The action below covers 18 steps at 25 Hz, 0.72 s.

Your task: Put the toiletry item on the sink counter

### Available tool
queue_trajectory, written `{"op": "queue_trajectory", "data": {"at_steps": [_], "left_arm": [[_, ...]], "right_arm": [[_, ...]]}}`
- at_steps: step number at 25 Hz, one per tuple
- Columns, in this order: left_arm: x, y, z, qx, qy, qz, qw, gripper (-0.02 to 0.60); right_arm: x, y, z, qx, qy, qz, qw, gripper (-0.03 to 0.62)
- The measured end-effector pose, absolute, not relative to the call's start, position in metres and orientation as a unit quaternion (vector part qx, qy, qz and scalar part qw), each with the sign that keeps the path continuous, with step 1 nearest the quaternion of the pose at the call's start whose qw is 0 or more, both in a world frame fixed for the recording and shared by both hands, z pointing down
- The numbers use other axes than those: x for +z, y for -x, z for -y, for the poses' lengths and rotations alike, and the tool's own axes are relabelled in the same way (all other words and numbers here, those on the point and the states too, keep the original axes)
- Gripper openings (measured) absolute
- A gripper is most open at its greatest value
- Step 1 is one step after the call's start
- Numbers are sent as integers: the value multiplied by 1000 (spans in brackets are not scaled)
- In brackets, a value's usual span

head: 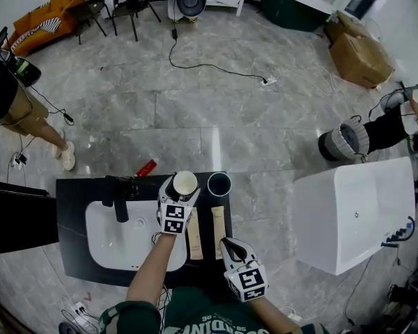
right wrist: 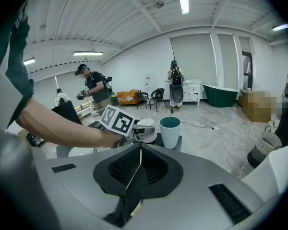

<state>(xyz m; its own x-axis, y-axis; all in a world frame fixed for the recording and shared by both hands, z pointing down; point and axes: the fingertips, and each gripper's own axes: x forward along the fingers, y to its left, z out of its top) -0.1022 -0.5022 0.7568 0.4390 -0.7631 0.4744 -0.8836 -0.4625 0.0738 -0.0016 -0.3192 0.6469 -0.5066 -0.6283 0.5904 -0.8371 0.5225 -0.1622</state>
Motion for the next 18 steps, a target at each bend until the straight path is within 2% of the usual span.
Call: {"op": "queue_trajectory", "data": {"at_steps": [18], "left_arm": [[771, 95, 508, 204, -711, 648, 183, 403]], "right_arm": [[641, -34, 301, 225, -469, 822, 232, 43]]}}
